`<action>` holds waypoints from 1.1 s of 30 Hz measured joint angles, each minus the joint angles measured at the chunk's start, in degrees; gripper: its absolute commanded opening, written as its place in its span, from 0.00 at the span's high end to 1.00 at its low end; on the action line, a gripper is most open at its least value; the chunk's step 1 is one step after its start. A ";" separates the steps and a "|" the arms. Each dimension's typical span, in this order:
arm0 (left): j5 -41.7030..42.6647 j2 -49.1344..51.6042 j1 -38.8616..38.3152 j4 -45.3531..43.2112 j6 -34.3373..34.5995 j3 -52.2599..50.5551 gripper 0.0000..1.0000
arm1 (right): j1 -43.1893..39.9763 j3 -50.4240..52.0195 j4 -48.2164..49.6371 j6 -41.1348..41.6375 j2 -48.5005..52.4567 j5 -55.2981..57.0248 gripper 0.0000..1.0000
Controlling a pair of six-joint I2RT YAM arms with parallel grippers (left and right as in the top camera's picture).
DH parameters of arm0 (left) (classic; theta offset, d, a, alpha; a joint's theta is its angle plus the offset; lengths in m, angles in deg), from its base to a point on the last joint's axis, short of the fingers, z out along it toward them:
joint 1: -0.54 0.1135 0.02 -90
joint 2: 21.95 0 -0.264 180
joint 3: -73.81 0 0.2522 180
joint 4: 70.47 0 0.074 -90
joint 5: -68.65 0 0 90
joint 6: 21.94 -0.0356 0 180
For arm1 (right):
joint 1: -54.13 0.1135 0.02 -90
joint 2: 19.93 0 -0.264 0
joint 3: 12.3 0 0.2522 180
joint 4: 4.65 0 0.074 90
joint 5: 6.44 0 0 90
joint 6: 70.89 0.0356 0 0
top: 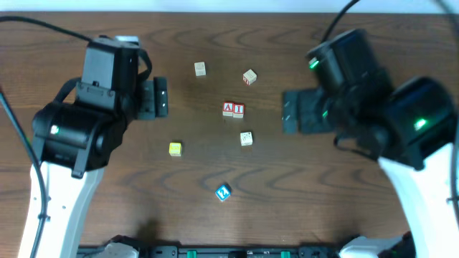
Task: Spell out Ai2
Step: 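Withdraw the left arm and move the right gripper over the blue '2' block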
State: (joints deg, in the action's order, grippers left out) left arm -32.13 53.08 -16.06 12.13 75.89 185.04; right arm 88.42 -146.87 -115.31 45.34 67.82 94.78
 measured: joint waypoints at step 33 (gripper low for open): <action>0.28 -5.97 0.00 3.17 0.02 -0.04 0.05 | 25.22 47.15 36.24 -18.62 -4.98 -15.26 0.01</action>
State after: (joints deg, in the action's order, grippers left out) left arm -31.85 47.11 -16.06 15.30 75.91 185.00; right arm 113.64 -99.73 -79.07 26.72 62.84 79.52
